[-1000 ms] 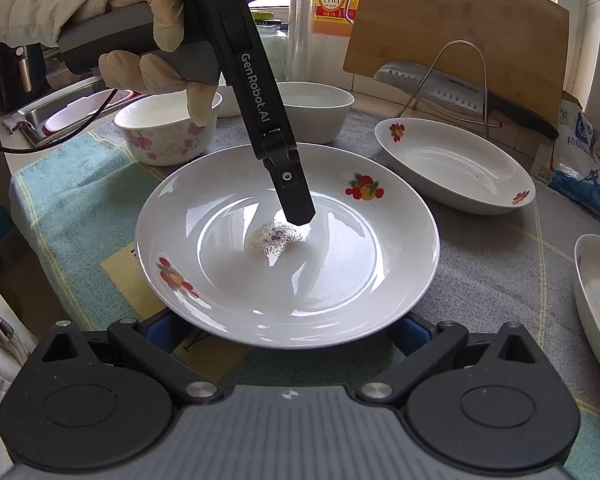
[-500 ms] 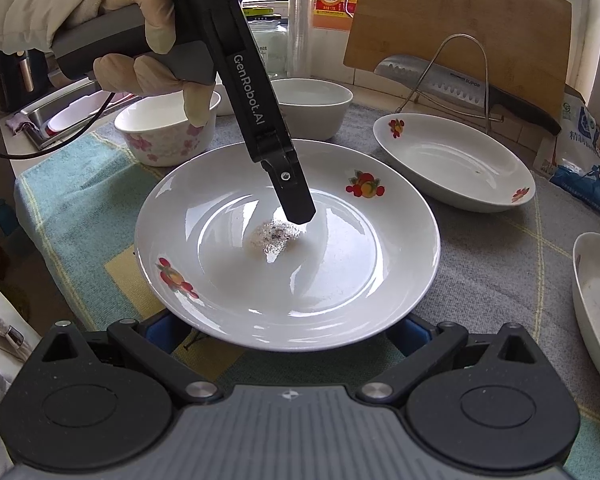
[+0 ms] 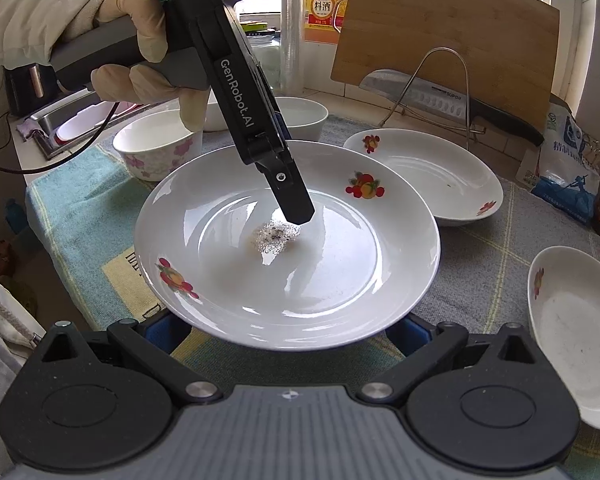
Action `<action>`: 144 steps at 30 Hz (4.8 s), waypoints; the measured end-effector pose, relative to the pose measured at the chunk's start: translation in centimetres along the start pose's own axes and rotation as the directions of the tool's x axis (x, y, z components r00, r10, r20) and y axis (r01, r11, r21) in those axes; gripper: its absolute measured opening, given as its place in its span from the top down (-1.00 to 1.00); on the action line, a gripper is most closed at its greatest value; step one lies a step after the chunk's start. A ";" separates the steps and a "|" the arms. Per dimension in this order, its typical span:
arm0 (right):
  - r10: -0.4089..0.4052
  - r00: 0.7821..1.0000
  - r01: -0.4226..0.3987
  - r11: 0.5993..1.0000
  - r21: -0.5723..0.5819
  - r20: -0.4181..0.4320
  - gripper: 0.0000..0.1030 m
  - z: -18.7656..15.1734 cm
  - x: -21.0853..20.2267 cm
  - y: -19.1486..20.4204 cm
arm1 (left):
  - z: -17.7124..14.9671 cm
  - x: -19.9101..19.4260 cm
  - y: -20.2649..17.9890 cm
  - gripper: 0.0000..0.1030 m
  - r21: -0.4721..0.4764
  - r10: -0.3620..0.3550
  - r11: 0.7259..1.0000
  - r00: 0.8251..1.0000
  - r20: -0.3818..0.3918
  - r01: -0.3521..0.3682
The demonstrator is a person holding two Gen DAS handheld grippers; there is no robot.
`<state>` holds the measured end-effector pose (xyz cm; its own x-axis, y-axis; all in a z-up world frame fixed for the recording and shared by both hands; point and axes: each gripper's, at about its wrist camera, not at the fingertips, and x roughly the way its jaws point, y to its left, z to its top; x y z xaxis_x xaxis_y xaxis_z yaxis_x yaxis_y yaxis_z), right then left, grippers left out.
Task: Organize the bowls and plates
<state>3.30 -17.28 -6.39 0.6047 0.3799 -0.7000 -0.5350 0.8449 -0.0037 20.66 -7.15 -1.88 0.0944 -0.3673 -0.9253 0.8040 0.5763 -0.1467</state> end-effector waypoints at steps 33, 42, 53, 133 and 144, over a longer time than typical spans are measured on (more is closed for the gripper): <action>-0.188 0.982 0.188 0.978 0.094 -0.004 -1.00 -4.5 -7.5 -12.6 | 14.4 5.8 -9.8 -0.53 0.208 -0.072 0.976 0.996 0.044 0.061; -0.229 0.973 0.230 0.962 0.148 -0.023 -1.00 -5.9 -7.9 -15.2 | 17.3 8.3 -11.6 -0.53 0.256 -0.101 0.962 0.995 0.020 0.093; -0.246 0.969 0.247 0.950 0.189 -0.032 -1.00 -6.8 -7.9 -16.8 | 19.0 10.8 -12.0 -0.53 0.261 -0.112 0.959 0.994 -0.008 0.110; -0.338 0.941 0.337 0.920 0.200 -0.029 -1.00 -5.4 -9.1 -14.2 | 13.1 4.0 -13.0 -0.68 0.232 0.081 0.961 0.957 0.278 -0.149; -0.279 0.960 0.268 0.946 0.181 0.038 -1.00 -3.9 -8.5 -14.9 | 4.7 1.3 -13.0 -0.70 -0.046 0.307 0.949 0.880 0.362 -0.312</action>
<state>3.86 -34.56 -3.20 0.7521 0.1433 -0.6432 -0.2375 0.9694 -0.0618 13.14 -18.55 0.44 0.5423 -0.4106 -0.7330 0.7067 0.6948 0.1336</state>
